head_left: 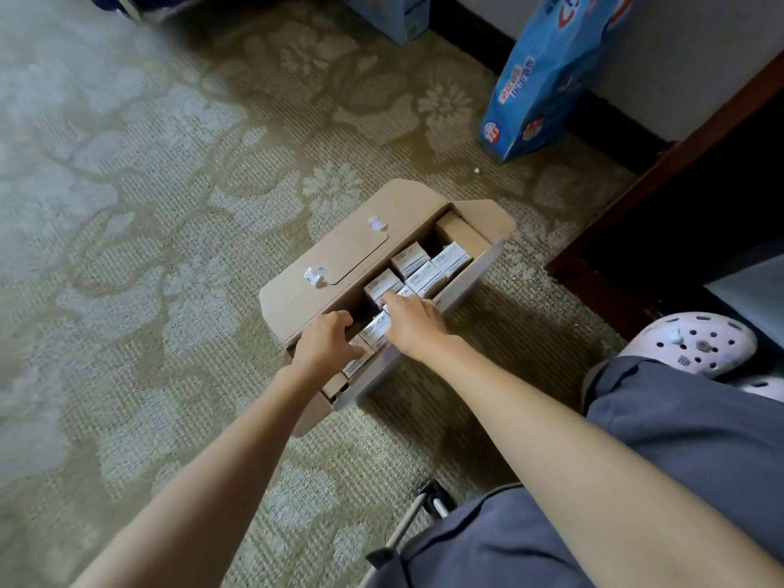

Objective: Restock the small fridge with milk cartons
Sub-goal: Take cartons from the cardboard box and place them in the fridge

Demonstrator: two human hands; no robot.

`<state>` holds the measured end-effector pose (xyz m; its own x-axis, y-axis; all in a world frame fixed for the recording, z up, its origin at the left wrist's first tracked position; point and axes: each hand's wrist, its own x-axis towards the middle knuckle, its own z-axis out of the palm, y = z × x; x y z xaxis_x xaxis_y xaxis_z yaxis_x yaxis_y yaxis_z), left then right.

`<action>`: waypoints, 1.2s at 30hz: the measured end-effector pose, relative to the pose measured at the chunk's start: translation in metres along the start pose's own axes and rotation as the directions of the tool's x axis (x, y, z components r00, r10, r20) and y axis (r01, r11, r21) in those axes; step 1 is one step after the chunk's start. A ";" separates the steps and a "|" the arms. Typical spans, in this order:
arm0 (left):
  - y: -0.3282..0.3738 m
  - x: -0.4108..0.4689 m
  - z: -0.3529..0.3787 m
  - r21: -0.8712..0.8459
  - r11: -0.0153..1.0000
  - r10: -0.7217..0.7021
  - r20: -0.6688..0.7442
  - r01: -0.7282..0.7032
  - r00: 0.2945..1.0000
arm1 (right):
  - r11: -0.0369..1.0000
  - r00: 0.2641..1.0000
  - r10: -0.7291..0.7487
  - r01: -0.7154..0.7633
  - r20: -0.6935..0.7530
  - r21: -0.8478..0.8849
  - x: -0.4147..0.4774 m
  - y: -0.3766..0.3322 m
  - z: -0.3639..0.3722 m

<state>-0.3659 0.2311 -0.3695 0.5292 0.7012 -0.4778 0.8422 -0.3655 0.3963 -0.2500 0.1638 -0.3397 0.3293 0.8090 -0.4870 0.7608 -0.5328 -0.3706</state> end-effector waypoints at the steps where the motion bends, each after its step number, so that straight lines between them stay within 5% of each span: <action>1: -0.001 -0.001 0.001 -0.007 1.000 0.008 0.004 -0.008 1.000 | 1.000 1.000 0.010 -0.009 0.027 -0.010 0.003 -0.001 -0.001; 11: -0.008 0.003 -0.001 0.101 0.993 0.043 0.153 -0.059 0.987 | 0.970 0.970 -0.022 0.080 0.242 -0.231 0.024 -0.008 -0.003; 19: -0.005 0.001 0.003 0.085 0.994 0.062 0.076 -0.069 0.995 | 0.877 0.958 -0.004 0.141 0.286 -0.459 0.031 -0.026 -0.002; 27: -0.012 0.002 0.014 0.105 0.994 0.028 -0.040 -0.024 0.999 | 0.955 0.967 -0.069 0.134 0.243 -0.263 0.032 0.001 -0.004; 36: -0.009 0.000 0.020 0.148 0.989 0.023 -0.042 -0.017 0.999 | 0.842 0.928 -0.296 0.365 0.225 -0.397 0.022 -0.007 -0.006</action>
<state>-0.3709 0.2222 -0.3885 0.5439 0.7174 -0.4353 0.8391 -0.4639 0.2840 -0.2451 0.1867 -0.3432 -0.0452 0.8529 -0.5202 0.9828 -0.0552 -0.1761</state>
